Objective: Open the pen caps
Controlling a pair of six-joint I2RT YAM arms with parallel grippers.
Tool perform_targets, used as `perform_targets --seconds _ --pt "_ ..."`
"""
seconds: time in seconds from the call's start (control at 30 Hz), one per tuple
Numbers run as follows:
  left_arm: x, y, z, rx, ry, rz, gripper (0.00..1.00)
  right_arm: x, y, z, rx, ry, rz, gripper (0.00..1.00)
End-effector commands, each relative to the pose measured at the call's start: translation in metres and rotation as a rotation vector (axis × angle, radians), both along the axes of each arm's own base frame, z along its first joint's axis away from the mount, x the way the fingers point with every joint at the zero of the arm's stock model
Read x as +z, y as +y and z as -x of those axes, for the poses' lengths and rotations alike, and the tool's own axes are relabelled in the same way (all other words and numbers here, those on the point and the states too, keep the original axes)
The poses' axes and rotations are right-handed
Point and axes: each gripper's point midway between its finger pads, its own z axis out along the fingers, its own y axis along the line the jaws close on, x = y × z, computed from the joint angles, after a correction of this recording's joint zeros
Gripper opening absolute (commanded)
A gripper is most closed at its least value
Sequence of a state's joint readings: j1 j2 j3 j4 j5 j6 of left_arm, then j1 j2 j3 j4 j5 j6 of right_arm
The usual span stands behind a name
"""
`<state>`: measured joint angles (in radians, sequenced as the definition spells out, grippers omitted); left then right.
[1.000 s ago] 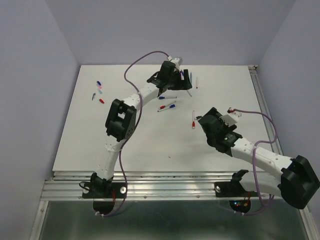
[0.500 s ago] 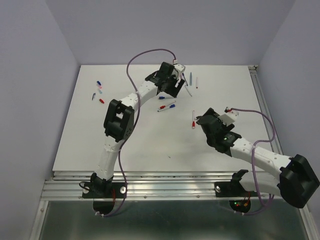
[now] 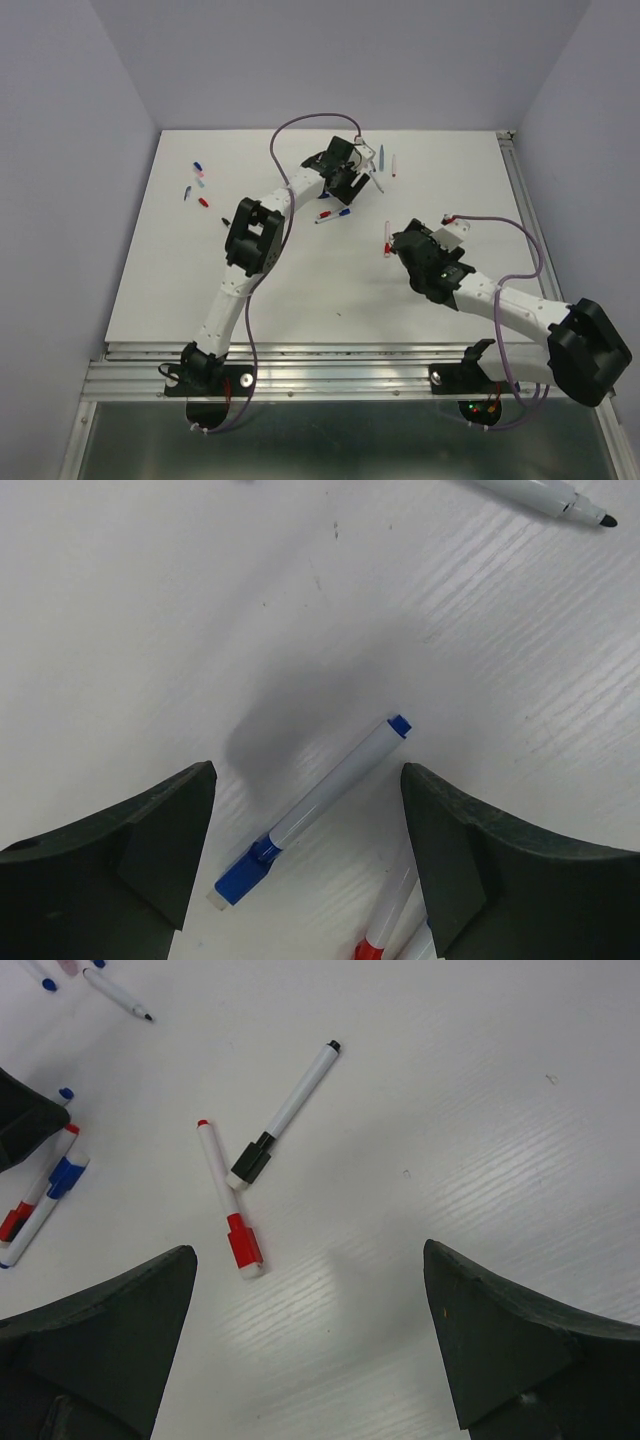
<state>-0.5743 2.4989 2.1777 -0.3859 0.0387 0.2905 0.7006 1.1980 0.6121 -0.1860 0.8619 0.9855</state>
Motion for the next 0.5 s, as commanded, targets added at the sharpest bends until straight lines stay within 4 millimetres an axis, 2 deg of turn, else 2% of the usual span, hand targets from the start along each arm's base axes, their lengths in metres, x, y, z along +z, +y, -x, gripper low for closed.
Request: perform_targets --seconds 0.0,0.23,0.37,0.47 --pt "0.036 -0.009 -0.022 0.009 -0.097 0.053 0.85 0.019 0.007 -0.014 -0.008 -0.056 -0.026 1.00" --pt "0.029 -0.013 -0.026 0.023 -0.099 0.068 0.79 0.018 0.008 -0.015 -0.001 -0.051 -0.018 1.00" --pt "0.010 -0.009 -0.016 -0.010 -0.051 0.032 0.77 0.018 0.007 -0.015 -0.004 -0.050 -0.012 1.00" --pt "-0.005 0.001 -0.009 -0.004 -0.021 -0.019 0.73 0.017 0.007 -0.014 -0.004 -0.052 -0.016 1.00"
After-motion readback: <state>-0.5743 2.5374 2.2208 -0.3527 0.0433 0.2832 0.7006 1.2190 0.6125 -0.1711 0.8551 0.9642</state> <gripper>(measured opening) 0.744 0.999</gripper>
